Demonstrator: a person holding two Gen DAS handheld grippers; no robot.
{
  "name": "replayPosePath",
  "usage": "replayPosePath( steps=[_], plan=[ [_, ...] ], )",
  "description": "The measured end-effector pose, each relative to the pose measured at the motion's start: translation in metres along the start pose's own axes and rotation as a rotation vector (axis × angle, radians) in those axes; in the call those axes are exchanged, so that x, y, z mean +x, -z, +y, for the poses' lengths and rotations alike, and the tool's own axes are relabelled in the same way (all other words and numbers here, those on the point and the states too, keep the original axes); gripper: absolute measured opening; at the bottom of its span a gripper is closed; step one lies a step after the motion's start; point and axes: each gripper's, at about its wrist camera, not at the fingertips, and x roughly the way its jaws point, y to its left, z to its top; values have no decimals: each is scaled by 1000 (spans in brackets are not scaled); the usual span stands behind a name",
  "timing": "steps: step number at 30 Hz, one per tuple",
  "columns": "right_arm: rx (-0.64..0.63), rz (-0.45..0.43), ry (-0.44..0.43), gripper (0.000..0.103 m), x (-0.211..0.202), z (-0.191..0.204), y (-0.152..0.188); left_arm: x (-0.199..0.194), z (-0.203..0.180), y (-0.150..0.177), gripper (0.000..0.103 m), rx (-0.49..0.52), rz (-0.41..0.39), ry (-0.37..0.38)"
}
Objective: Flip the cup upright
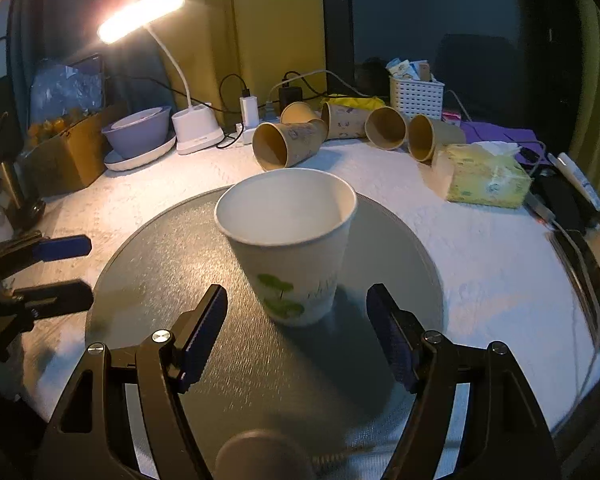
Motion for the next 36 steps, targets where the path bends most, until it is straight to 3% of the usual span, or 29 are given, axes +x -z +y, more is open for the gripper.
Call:
replayPosePath(
  steps=[15,25,36],
  plan=[
    [26,-59,77,75,-62,14,9,-31,-34,7,88,22,-98,18],
    [21,-124,114,75,-103,21,8,-64,-53,1,88,26,-220,0],
    [3,-200,135,75,-136,25,1,-89,-69,-6,88,62,-299,7]
  ],
)
